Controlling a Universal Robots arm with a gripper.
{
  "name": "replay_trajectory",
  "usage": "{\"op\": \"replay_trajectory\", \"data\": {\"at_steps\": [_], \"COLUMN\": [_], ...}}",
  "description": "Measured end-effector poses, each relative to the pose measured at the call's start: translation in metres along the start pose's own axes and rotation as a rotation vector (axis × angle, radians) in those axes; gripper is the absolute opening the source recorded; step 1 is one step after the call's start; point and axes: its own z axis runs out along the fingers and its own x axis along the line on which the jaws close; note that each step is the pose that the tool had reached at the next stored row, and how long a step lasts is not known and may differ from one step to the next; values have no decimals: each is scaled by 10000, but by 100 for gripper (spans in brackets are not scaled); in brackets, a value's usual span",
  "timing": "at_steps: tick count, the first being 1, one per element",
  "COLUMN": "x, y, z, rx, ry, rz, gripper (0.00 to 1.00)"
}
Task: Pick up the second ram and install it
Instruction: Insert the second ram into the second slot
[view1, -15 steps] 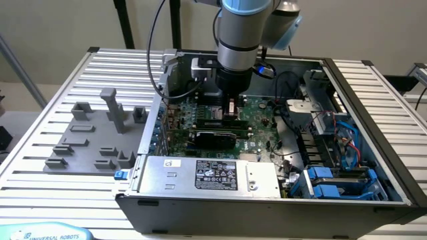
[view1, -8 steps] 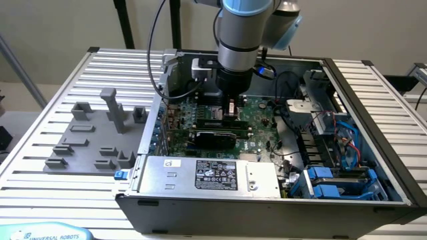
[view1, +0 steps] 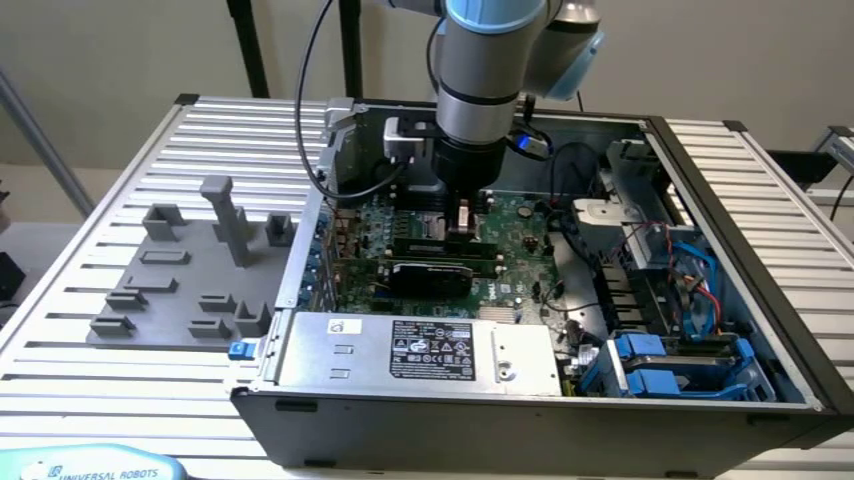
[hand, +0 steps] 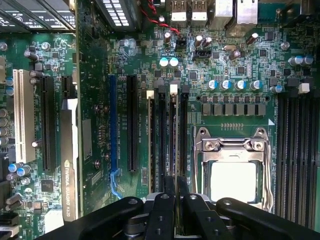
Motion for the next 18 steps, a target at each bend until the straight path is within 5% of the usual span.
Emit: {"op": "replay_trajectory", "data": {"at_steps": [10, 18], "x": [-1, -1], "y": [-7, -8], "z": [2, 2], "rx": [0, 3], "ry": [5, 92], "rz": [0, -59], "gripper": [13, 13]}}
